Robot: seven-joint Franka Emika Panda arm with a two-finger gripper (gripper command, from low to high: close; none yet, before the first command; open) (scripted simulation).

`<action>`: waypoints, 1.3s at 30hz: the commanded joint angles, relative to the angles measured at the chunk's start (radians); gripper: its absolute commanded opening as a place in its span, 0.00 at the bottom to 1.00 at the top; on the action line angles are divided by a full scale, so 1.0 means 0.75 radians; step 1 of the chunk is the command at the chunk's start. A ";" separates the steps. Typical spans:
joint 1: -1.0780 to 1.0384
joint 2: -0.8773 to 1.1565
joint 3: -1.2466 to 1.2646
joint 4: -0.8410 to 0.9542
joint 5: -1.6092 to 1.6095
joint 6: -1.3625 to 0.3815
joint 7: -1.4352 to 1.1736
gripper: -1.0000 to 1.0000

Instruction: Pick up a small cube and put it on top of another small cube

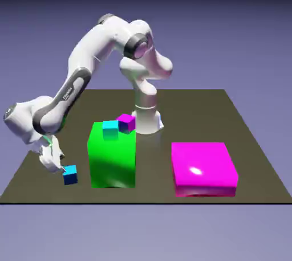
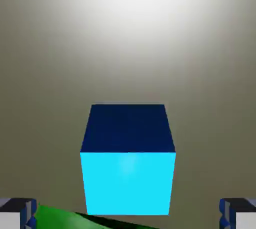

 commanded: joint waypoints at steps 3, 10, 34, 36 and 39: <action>0.001 0.029 0.021 -0.020 0.028 0.044 -0.017 0.00; 0.185 -0.243 -0.161 0.011 -0.008 -0.105 0.104 0.00; 0.212 -1.113 0.545 -0.271 -0.970 -0.607 -0.217 0.00; 0.202 -1.136 0.580 -0.273 -0.996 -0.613 -0.209 0.00; 0.200 -1.149 0.577 -0.418 -1.000 -0.482 -0.206 0.00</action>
